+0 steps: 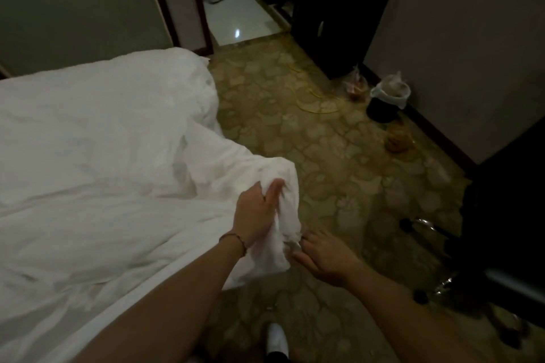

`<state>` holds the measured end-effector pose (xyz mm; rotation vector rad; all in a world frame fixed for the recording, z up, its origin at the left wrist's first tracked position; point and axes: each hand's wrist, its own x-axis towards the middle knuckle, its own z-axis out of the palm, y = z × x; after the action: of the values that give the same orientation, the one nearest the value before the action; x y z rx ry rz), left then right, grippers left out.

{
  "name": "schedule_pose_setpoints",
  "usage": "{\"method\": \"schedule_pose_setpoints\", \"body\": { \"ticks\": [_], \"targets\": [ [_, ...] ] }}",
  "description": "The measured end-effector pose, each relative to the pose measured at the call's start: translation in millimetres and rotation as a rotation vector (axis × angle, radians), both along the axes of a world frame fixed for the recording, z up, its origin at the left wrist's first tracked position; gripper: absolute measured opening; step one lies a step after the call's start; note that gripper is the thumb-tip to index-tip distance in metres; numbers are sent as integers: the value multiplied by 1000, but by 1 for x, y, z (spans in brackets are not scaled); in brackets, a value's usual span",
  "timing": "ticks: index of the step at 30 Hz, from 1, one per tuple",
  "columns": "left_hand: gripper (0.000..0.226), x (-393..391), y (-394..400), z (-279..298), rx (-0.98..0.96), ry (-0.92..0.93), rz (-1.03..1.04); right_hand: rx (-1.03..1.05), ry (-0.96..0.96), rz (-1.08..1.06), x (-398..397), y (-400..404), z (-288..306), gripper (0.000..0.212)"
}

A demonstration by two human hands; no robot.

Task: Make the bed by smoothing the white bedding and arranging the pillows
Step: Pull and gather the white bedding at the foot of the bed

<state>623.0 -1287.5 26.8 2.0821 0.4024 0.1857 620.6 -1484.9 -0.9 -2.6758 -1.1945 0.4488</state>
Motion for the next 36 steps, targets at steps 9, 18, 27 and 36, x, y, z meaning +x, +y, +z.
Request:
{"method": "schedule_pose_setpoints", "body": {
  "ticks": [9, 18, 27, 36],
  "targets": [
    [64, -10, -109, -77, 421, 325, -550, -33, -82, -224, -7, -122, -17, 64],
    [45, -47, -117, -80, 708, 341, -753, 123, 127, -110, -10, -86, -29, 82],
    [91, -66, -65, -67, 604, 301, -672, 24, 147, -135, 7, -32, -20, 101],
    [131, -80, 4, -74, 788, 594, -491, -301, 65, -188, 5, -149, -37, 93]
  ]
}}
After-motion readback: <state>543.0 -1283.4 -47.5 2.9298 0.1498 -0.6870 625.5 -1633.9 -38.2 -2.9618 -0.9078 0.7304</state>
